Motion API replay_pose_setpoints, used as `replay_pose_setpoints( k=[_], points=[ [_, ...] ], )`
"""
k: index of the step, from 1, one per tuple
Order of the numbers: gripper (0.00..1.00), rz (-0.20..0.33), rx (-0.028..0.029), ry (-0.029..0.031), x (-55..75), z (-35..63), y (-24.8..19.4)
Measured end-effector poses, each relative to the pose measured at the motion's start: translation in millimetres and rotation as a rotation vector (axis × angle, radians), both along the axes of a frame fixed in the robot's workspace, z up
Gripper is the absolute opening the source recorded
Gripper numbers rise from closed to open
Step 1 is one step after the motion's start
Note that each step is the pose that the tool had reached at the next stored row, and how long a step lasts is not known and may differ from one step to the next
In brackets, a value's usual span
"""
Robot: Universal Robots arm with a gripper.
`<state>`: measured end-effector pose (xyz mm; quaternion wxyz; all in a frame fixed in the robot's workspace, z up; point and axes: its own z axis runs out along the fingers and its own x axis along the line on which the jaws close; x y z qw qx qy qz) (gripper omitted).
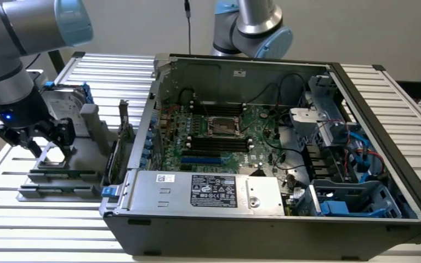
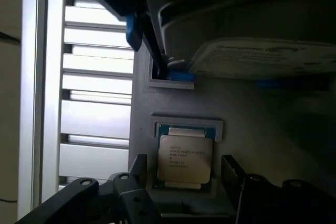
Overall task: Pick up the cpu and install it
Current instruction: 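Pick up the cpu and move it towards the insertion slot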
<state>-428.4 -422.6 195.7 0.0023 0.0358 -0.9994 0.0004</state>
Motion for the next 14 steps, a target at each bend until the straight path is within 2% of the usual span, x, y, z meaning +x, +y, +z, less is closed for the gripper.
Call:
replay_pose_setpoints(
  k=[8, 14],
  points=[
    [0.67, -0.002, 0.008, -0.0001, 0.0, -2.7, 0.3],
    [0.67, -0.003, 0.0164, -0.0002, 0.3, -4.2, 0.4]
  ],
)
